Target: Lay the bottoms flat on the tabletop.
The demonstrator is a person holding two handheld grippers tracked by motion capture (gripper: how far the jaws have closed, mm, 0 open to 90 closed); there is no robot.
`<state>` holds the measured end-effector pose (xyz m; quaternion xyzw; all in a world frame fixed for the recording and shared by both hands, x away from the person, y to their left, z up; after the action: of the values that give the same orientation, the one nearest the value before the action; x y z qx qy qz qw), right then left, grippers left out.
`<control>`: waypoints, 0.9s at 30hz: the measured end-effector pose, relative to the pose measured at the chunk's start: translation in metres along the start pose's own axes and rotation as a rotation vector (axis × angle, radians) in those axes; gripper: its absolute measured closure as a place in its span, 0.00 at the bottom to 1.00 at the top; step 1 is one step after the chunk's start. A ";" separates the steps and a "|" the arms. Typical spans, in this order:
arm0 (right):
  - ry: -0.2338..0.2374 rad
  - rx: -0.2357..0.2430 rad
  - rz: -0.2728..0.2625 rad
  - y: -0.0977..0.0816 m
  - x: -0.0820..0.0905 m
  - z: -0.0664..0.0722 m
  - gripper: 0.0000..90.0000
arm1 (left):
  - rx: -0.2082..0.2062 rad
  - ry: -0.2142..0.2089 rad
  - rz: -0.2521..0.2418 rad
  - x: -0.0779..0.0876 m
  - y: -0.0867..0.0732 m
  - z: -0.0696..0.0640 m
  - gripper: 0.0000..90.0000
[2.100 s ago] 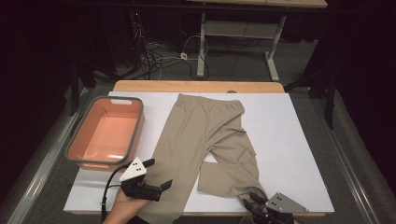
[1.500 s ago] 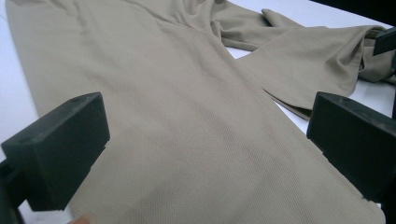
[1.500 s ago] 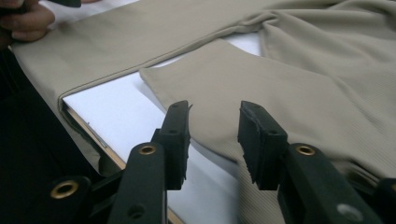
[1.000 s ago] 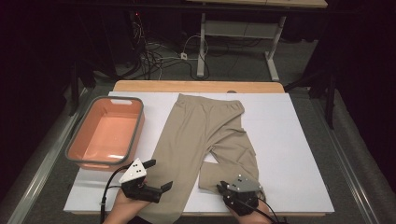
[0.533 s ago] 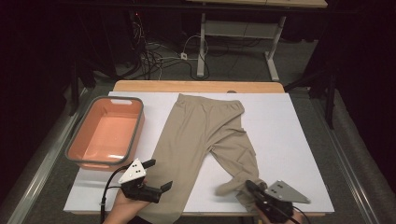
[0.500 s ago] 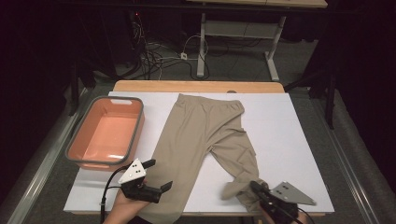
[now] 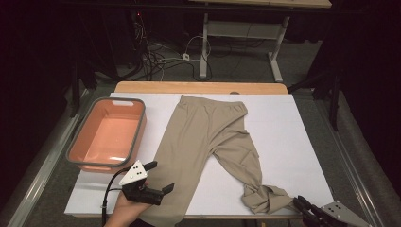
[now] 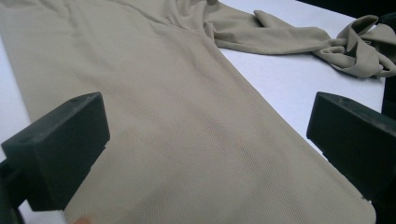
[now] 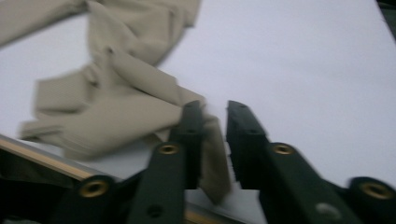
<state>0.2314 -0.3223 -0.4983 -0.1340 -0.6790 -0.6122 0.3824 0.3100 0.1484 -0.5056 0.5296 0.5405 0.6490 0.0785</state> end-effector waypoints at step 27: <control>0.094 0.229 0.062 0.000 -0.018 0.080 0.91 | -0.037 -0.035 0.003 0.001 -0.002 -0.004 0.01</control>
<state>0.2155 -0.2428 -0.5072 -0.0815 -0.7213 -0.5241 0.4454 0.3055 0.1476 -0.5057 0.5403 0.5261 0.6496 0.0966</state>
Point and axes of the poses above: each handheld gripper's, and its own axes: x roughly backward along the jaws, y roughly out of its top, z roughly to its left, the point moved 5 cm from there along -x, roughly forward along the jaws, and after that the axes turned 12 degrees about z, right-handed, at the moved point
